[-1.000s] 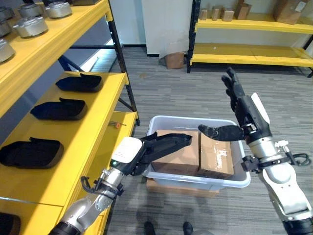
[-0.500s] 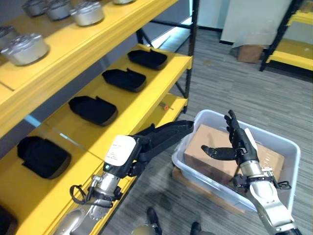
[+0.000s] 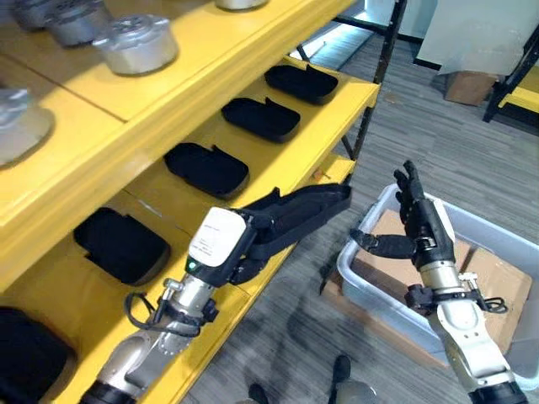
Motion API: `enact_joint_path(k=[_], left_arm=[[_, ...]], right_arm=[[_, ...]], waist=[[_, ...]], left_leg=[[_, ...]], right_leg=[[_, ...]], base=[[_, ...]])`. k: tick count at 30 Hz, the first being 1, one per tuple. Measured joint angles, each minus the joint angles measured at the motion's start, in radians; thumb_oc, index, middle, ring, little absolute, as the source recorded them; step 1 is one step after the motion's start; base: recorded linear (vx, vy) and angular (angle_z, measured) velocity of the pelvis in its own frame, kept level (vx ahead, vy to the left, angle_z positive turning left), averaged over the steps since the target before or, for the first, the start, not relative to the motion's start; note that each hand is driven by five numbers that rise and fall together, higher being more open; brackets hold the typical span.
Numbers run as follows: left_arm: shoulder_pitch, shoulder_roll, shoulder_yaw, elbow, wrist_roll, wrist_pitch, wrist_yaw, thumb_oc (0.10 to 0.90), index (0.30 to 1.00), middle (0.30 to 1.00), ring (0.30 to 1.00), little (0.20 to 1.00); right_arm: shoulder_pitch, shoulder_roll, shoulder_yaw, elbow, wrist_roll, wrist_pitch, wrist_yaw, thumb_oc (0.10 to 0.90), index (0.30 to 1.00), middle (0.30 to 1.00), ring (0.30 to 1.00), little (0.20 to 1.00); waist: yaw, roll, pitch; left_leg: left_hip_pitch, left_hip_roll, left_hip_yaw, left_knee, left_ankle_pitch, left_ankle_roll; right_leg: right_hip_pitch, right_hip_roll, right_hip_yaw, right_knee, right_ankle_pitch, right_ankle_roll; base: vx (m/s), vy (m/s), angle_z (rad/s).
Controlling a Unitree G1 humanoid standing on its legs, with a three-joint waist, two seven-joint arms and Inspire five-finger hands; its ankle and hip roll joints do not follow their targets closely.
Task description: Move parts from the plastic box to the shelf.
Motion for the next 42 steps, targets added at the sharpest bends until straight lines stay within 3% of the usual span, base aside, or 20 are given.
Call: enact_joint_path(k=[4,8,12,14,15,16,18,19,20,22,23,24,26,30,33,37,38,39,40,42], left_arm=[[0.014,0.007,-0.001,0.004,-0.006,0.002,-0.006,0.4,0.3,0.3,0.3,0.3],[0.039,0.008,0.0,0.004,-0.047,-0.003,-0.01,0.4,0.3,0.3,0.3,0.3],[0.025,0.008,-0.026,-0.001,-0.074,-0.019,-0.029,0.4,0.3,0.3,0.3,0.3],[-0.002,0.006,-0.065,0.001,-0.074,-0.018,-0.03,0.4,0.3,0.3,0.3,0.3],[-0.047,0.001,-0.128,-0.003,-0.074,-0.017,-0.04,0.4,0.3,0.3,0.3,0.3],[-0.076,0.005,-0.153,-0.006,-0.074,-0.014,-0.047,0.4,0.3,0.3,0.3,0.3],[-0.126,0.007,-0.187,-0.007,-0.075,0.002,-0.052,0.4,0.3,0.3,0.3,0.3],[-0.148,0.007,-0.192,-0.007,-0.077,0.007,-0.052,0.4,0.3,0.3,0.3,0.3],[-0.162,0.012,-0.191,-0.01,-0.077,0.008,-0.054,0.4,0.3,0.3,0.3,0.3],[-0.164,0.014,-0.188,-0.017,-0.078,0.01,-0.059,0.4,0.3,0.3,0.3,0.3],[-0.164,0.007,-0.189,-0.017,-0.078,0.013,-0.069,0.4,0.3,0.3,0.3,0.3],[-0.162,0.009,-0.189,-0.021,-0.077,0.012,-0.07,0.4,0.3,0.3,0.3,0.3],[-0.149,0.006,-0.191,-0.022,-0.076,0.013,-0.07,0.4,0.3,0.3,0.3,0.3],[-0.148,0.004,-0.191,-0.023,-0.076,0.013,-0.068,0.4,0.3,0.3,0.3,0.3],[-0.143,-0.006,-0.19,-0.024,-0.075,0.009,-0.06,0.4,0.3,0.3,0.3,0.3],[-0.125,-0.049,-0.191,-0.02,-0.065,0.004,-0.046,0.4,0.3,0.3,0.3,0.3],[-0.129,-0.066,-0.194,-0.019,-0.062,0.001,-0.047,0.4,0.3,0.3,0.3,0.3],[-0.128,-0.069,-0.193,-0.024,-0.06,0.0,-0.039,0.4,0.3,0.3,0.3,0.3],[-0.121,-0.065,-0.19,-0.025,-0.059,0.0,-0.025,0.4,0.3,0.3,0.3,0.3],[-0.102,-0.028,-0.183,-0.031,-0.056,0.002,0.017,0.4,0.3,0.3,0.3,0.3]], right_arm=[[0.0,0.024,0.019,0.009,-0.002,0.01,-0.01,0.9,1.0,1.0,1.0,1.0],[0.003,0.058,0.036,0.009,-0.036,0.015,-0.054,0.9,1.0,1.0,1.0,1.0],[0.023,0.079,0.016,-0.001,-0.103,0.018,-0.181,0.9,1.0,1.0,1.0,1.0],[0.044,0.085,0.001,-0.017,-0.123,0.024,-0.232,0.9,1.0,1.0,1.0,1.0],[0.079,0.085,-0.015,-0.041,-0.149,0.026,-0.301,0.9,1.0,1.0,1.0,1.0],[0.092,0.086,-0.02,-0.05,-0.169,0.024,-0.334,0.9,1.0,1.0,1.0,1.0],[0.114,0.086,-0.027,-0.067,-0.199,0.008,-0.369,0.9,1.0,1.0,1.0,1.0],[0.111,0.083,-0.032,-0.07,-0.222,-0.005,-0.382,0.9,1.0,1.0,1.0,1.0],[0.109,0.083,-0.036,-0.07,-0.24,-0.015,-0.392,0.9,1.0,1.0,1.0,1.0],[0.108,0.078,-0.039,-0.07,-0.259,-0.022,-0.398,0.9,1.0,1.0,1.0,1.0],[0.112,0.064,-0.04,-0.07,-0.266,-0.023,-0.405,0.9,1.0,1.0,1.0,1.0],[0.11,0.052,-0.04,-0.069,-0.266,-0.023,-0.412,0.9,1.0,1.0,1.0,1.0],[0.1,0.036,-0.04,-0.067,-0.266,-0.023,-0.415,0.9,1.0,1.0,1.0,1.0],[0.055,0.017,-0.04,-0.062,-0.266,-0.04,-0.416,0.9,1.0,1.0,1.0,1.0],[0.032,-0.008,-0.038,-0.062,-0.265,-0.062,-0.42,0.9,1.0,1.0,1.0,1.0],[0.034,-0.009,-0.028,-0.062,-0.266,-0.067,-0.427,0.9,1.0,1.0,1.0,1.0],[0.047,-0.011,-0.025,-0.062,-0.266,-0.067,-0.447,0.9,1.0,1.0,1.0,1.0],[0.054,-0.015,-0.023,-0.061,-0.267,-0.065,-0.457,0.9,1.0,1.0,1.0,1.0],[0.055,-0.01,-0.018,-0.061,-0.272,-0.064,-0.458,0.9,1.0,1.0,1.0,1.0],[0.059,-0.011,-0.01,-0.068,-0.301,-0.067,-0.45,0.9,1.0,1.0,1.0,1.0]], waist=[[0.034,-0.002,-0.002],[0.037,-0.017,-0.008],[0.021,-0.038,-0.016],[-0.007,-0.042,-0.016],[-0.067,-0.027,-0.019],[-0.082,-0.031,-0.02],[-0.091,-0.042,-0.026],[-0.087,-0.041,-0.026],[-0.089,-0.04,-0.027],[-0.077,-0.038,-0.027],[-0.087,-0.02,-0.028],[-0.081,-0.016,-0.027],[-0.059,-0.003,-0.029],[-0.049,0.013,-0.03],[-0.052,0.045,-0.03],[-0.049,0.084,-0.022],[-0.085,0.096,-0.021],[-0.088,0.113,-0.018],[-0.067,0.113,-0.015],[-0.053,0.081,-0.012]], left_leg=[[-0.006,-0.027,-0.005,-0.021,-0.017,0.035],[-0.01,-0.041,-0.015,-0.022,-0.012,0.052],[-0.031,-0.047,-0.032,-0.021,0.004,0.069],[-0.049,-0.047,-0.067,-0.016,0.005,0.075],[-0.063,-0.041,-0.148,-0.022,0.033,0.099],[-0.073,-0.036,-0.183,-0.021,0.045,0.102],[-0.099,-0.03,-0.232,-0.02,0.065,0.095],[-0.124,-0.03,-0.244,-0.018,0.076,0.089],[-0.142,-0.03,-0.265,-0.016,0.08,0.087],[-0.16,-0.029,-0.289,-0.019,0.105,0.077],[-0.175,-0.012,-0.322,-0.019,0.122,0.064],[-0.184,-0.004,-0.347,-0.02,0.131,0.056],[-0.196,0.03,-0.356,-0.016,0.124,0.068],[-0.202,0.05,-0.361,0.001,0.094,0.06],[-0.215,0.064,-0.381,-0.019,0.14,0.038],[-0.259,0.047,-0.368,-0.011,0.184,0.036],[-0.287,0.02,-0.235,-0.002,0.22,0.072],[-0.288,0.029,-0.174,-0.012,0.198,0.104],[-0.28,0.034,-0.17,-0.02,0.176,0.098],[-0.282,0.033,-0.07,-0.008,0.051,0.021]], right_leg=[[0.008,-0.02,-0.006,-0.028,0.03,0.032],[0.014,-0.029,-0.011,-0.028,0.037,0.042],[0.005,-0.036,-0.001,-0.012,0.04,0.05],[0.001,-0.046,0.054,0.029,0.026,0.068],[-0.033,-0.047,0.2,0.125,0.001,0.085],[-0.059,-0.029,0.274,0.184,-0.057,0.091],[-0.074,0.052,0.394,0.25,-0.163,0.09],[-0.086,0.073,0.415,0.269,-0.19,0.065],[-0.093,0.079,0.444,0.275,-0.217,0.07],[-0.092,0.091,0.445,0.269,-0.256,0.056],[-0.098,0.114,0.443,0.283,-0.271,0.052],[-0.102,0.13,0.44,0.281,-0.273,0.019],[-0.106,0.165,0.42,0.271,-0.257,-0.006],[-0.097,0.19,0.41,0.254,-0.244,-0.018],[-0.085,0.206,0.412,0.193,-0.204,-0.013],[-0.068,0.19,0.359,0.142,-0.178,-0.007],[-0.043,0.168,0.291,0.119,-0.172,-0.014],[-0.035,0.176,0.257,0.127,-0.19,-0.013],[-0.044,0.177,0.259,0.154,-0.208,-0.014],[-0.051,0.142,0.273,0.165,-0.225,-0.054]], base=[[-0.12,0.252,0.21],[-0.1,0.164,0.09],[-0.16,0.123,0.14],[-0.11,0.051,0.74],[-0.17,0.038,1.24],[-0.21,0.033,1.39],[-0.17,-0.009,0.75],[-0.13,-0.029,0.61],[-0.19,-0.071,0.53],[-0.25,-0.158,0.48],[-0.16,-0.151,0.58],[-0.13,-0.127,0.59],[-0.12,-0.125,0.17],[-0.13,-0.111,-0.03],[-0.19,-0.104,0.0],[-0.2,0.022,0.51],[-0.15,0.072,1.33],[-0.13,0.123,1.21],[-0.07,0.097,0.6],[-0.07,0.202,0.54]])
